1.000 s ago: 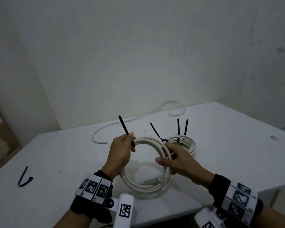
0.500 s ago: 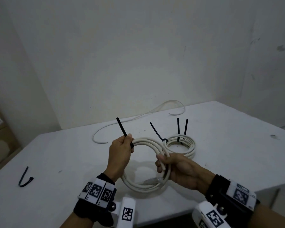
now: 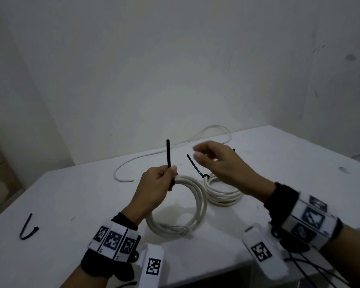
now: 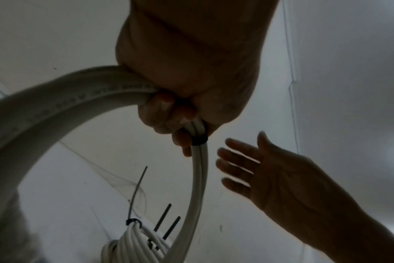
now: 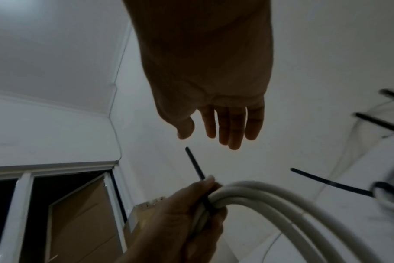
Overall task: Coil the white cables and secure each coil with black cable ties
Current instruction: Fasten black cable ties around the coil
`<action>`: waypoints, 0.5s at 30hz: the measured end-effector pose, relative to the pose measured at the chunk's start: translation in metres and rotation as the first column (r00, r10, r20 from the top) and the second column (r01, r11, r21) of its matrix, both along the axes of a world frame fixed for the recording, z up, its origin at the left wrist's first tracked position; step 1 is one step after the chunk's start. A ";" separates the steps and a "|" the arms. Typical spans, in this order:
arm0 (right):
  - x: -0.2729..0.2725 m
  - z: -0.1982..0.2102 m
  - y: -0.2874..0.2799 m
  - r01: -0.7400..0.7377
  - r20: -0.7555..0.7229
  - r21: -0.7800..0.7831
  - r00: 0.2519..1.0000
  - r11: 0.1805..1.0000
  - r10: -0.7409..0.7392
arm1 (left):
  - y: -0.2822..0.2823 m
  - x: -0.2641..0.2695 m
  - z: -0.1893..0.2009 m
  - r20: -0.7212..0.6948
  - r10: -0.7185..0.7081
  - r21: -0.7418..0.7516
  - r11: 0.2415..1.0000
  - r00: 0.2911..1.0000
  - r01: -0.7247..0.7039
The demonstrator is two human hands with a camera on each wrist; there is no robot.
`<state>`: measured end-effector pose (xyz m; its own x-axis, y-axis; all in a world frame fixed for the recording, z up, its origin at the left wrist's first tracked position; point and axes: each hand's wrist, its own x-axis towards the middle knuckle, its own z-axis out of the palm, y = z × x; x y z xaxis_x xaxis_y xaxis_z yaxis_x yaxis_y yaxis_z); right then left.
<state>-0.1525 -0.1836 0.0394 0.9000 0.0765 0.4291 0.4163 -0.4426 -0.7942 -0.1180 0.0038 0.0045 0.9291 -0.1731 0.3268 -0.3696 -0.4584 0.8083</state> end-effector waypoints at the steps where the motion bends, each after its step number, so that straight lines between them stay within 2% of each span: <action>1: 0.003 0.010 0.006 -0.033 0.010 -0.097 0.999 0.995 0.034 | -0.004 -0.002 0.004 0.007 -0.036 0.016 0.999 0.999 0.036; 3: 0.010 0.022 0.018 -0.070 0.033 -0.261 0.996 0.963 0.081 | -0.012 -0.006 0.012 0.000 -0.086 0.026 0.996 0.996 0.086; 4: 0.013 0.025 0.022 -0.057 0.059 -0.285 0.995 0.957 0.077 | -0.014 -0.007 0.015 -0.014 -0.101 0.016 0.995 0.995 0.101; 6: 0.019 0.027 0.024 -0.043 0.095 -0.249 0.993 0.967 0.068 | -0.015 -0.008 0.017 -0.069 -0.140 0.004 0.990 0.988 0.141; 9: 0.022 0.024 0.028 -0.127 0.013 -0.280 0.991 0.952 0.136 | -0.016 -0.014 0.012 -0.169 -0.189 0.001 0.981 0.967 0.192; 12: 0.024 0.011 0.028 -0.175 -0.044 -0.224 0.985 0.959 0.169 | -0.013 -0.017 0.006 -0.244 -0.190 -0.108 0.980 0.951 0.168; 15: 0.029 -0.005 0.025 -0.182 -0.078 -0.074 0.981 0.980 0.177 | -0.011 -0.015 0.004 -0.285 -0.180 -0.141 0.979 0.941 0.144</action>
<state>-0.1238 -0.1587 0.0344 0.8962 0.2710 0.3511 0.4390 -0.4291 -0.7894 -0.1334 -0.0070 0.0087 0.9493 -0.3068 0.0691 -0.1677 -0.3082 0.9364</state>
